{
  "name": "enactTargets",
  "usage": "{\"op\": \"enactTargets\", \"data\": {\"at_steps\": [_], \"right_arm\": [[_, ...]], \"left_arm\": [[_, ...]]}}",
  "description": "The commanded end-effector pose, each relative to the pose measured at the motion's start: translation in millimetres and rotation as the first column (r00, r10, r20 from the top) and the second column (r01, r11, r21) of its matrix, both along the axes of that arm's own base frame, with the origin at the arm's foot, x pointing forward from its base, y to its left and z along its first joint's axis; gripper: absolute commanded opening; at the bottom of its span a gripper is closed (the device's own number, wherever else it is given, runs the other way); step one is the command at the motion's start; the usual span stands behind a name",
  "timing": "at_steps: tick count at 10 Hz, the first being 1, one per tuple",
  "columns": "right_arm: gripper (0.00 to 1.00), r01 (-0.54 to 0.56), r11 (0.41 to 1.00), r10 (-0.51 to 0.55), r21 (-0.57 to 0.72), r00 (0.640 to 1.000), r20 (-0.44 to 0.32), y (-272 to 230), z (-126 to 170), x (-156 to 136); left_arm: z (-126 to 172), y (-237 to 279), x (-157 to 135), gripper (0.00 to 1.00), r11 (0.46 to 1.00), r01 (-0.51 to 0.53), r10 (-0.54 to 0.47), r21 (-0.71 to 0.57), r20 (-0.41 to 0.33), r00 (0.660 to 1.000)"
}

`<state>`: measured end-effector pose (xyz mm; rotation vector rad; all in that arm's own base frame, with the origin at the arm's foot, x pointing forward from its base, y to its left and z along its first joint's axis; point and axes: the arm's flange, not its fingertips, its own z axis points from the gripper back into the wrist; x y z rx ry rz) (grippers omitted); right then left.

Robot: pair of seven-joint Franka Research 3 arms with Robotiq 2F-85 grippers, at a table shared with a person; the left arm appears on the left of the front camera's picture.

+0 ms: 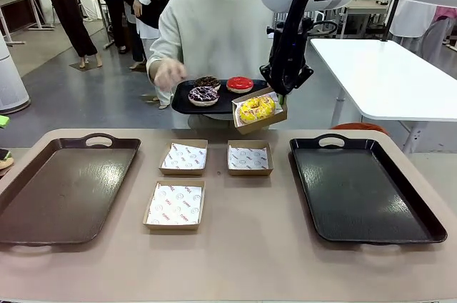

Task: Individually package the donuts and arrange them on the tray.
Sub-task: Place the picked Paper togo box on the Handle tray while simultaneously picking up another Paper togo box from the table with the other hand.

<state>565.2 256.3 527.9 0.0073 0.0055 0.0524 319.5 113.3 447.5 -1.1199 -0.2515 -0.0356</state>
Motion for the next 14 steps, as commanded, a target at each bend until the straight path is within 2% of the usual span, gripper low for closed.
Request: {"op": "enactTargets", "data": {"at_steps": [1,3,4,6,7,9,11,14], "right_arm": [[0.01,-0.064,0.998,0.065,0.011,0.997,-0.052,-14.1,8.2,-14.0],[0.01,-0.069,0.996,0.072,0.051,0.996,-0.056,-60.0,27.1,-42.6],[0.01,-0.036,0.996,0.041,0.086,0.998,-0.049,-85.3,32.0,-53.0],[0.01,0.036,0.992,-0.030,0.123,0.998,-0.055,-133.9,31.1,-78.3],[0.01,0.049,0.988,-0.043,0.145,0.998,-0.045,-157.3,24.0,-92.2],[0.01,0.060,0.989,-0.054,0.132,0.998,-0.044,-184.2,-1.4,-109.5],[0.01,0.069,0.994,-0.062,0.079,0.995,-0.081,-197.7,-33.3,-117.2],[0.01,0.064,0.998,-0.061,0.028,0.992,-0.114,-195.9,-63.7,-114.9]], "left_arm": [[11.6,-12.4,0.2,1.00,0.997,0.036,-0.035,0.072,-0.011,0.999],[49.2,-50.4,15.3,1.00,0.956,0.103,-0.098,0.275,-0.035,0.995],[69.0,-73.5,26.9,1.00,0.933,0.135,-0.125,0.334,-0.051,0.991],[92.6,-133.9,39.7,1.00,0.844,0.210,-0.176,0.494,-0.116,0.978],[95.5,-172.9,45.3,1.00,0.776,0.240,-0.181,0.584,-0.158,0.971],[88.0,-240.6,49.9,1.00,0.677,0.312,-0.194,0.667,-0.247,0.949],[66.6,-295.6,51.6,1.00,0.600,0.332,-0.173,0.728,-0.287,0.942],[24.4,-334.8,51.5,1.00,0.555,0.320,-0.133,0.768,-0.298,0.945]]}}
